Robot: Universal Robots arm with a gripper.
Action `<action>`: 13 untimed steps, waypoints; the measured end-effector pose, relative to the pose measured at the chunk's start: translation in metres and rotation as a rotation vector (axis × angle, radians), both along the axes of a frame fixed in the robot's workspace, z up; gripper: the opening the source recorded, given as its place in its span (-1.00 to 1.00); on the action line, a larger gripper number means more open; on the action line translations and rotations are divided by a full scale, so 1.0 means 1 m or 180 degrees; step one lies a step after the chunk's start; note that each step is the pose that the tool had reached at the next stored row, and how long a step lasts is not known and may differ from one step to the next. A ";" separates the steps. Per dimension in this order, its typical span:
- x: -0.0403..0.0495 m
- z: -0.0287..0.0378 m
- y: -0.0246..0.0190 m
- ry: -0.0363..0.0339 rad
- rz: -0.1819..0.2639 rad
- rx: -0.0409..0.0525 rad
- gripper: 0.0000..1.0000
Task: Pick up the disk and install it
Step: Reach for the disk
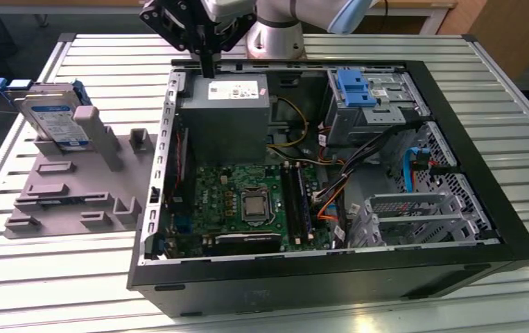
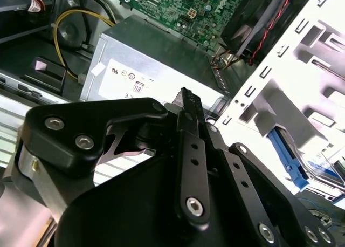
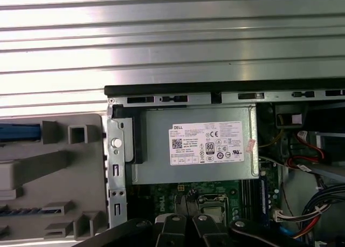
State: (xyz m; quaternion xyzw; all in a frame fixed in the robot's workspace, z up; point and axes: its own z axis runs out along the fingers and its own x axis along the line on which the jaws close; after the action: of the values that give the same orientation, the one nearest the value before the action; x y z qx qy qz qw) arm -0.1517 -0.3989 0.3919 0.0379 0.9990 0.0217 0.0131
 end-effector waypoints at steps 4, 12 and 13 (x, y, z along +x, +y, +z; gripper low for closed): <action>-0.0014 -0.0001 0.0000 0.0000 0.0000 0.0000 -0.79; -0.0040 -0.0004 0.0000 0.0000 0.0000 0.0000 -0.79; -0.0042 -0.0004 0.0000 0.0000 0.0000 0.0000 -0.79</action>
State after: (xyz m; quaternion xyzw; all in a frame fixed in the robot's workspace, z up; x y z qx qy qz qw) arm -0.1560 -0.3989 0.3915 0.0379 0.9990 0.0217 0.0131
